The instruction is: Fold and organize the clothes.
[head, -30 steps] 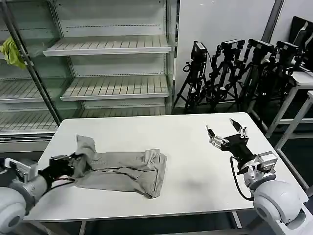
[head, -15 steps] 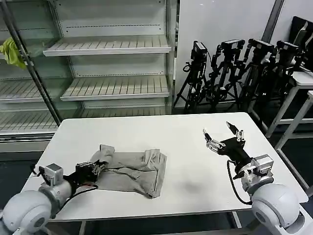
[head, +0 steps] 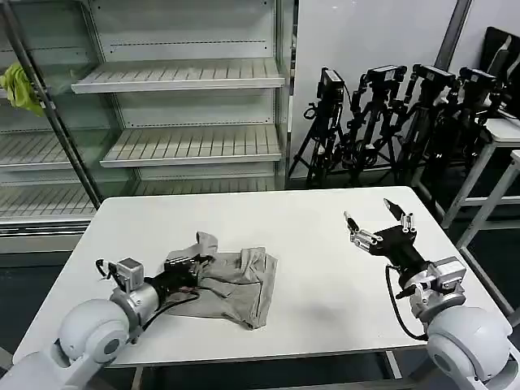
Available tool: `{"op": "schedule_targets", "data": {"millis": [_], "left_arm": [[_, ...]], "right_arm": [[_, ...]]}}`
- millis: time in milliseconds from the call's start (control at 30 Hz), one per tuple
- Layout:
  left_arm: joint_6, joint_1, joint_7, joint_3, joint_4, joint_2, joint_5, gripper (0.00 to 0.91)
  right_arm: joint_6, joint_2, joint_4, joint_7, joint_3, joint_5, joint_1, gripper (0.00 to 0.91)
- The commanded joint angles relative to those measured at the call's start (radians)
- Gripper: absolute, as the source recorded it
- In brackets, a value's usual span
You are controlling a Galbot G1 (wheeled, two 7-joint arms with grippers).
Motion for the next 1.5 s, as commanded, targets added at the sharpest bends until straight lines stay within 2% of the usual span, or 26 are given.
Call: {"op": "schedule_targets", "data": {"millis": [33,300,433,467,500,533,567,600,1000,1300,1500], "left_arm": [[0.0,-0.082,0.002,0.082,0.013,-0.058,0.006,0.05],[0.0,-0.046,0.006,0.082,-0.012,-0.058,0.02,0.04],[-0.004,-0.049,0.01,0.091,0.004,-0.064,0.034,0.071],[-0.004,-0.049,0.01,0.092,0.006,-0.064,0.036,0.121],[-0.004,-0.049,0.01,0.094,0.007,-0.065,0.039,0.222],[-0.004,-0.048,0.009,0.094,0.004,-0.066,0.038,0.494],[-0.004,-0.047,0.01,0.094,0.002,-0.066,0.038,0.675],[-0.004,-0.046,0.01,0.093,-0.002,-0.066,0.038,0.907],[-0.006,-0.016,0.004,0.026,-0.064,-0.06,0.038,0.907],[-0.01,0.145,-0.006,-0.193,0.029,-0.019,0.11,0.907],[-0.002,0.195,-0.015,-0.223,0.11,-0.071,0.109,0.907]], "right_arm": [[0.0,0.002,-0.003,-0.001,0.02,-0.01,-0.007,0.907],[0.001,0.01,-0.009,-0.002,0.013,-0.021,-0.008,0.907],[0.001,0.016,-0.009,-0.003,0.009,-0.027,-0.01,0.907],[0.001,0.016,-0.009,-0.004,0.009,-0.028,-0.01,0.907],[0.001,0.016,-0.01,-0.004,0.009,-0.028,-0.011,0.907],[0.001,0.016,-0.01,-0.005,0.011,-0.029,-0.012,0.907],[0.001,0.015,-0.011,-0.006,0.011,-0.029,-0.012,0.907],[0.001,0.015,-0.011,-0.006,0.012,-0.029,-0.012,0.907],[0.005,0.027,-0.019,-0.013,-0.004,-0.045,-0.012,0.907],[0.013,0.02,-0.007,-0.017,-0.005,-0.044,-0.005,0.907],[0.015,0.018,0.003,-0.017,-0.009,-0.038,0.013,0.907]]}}
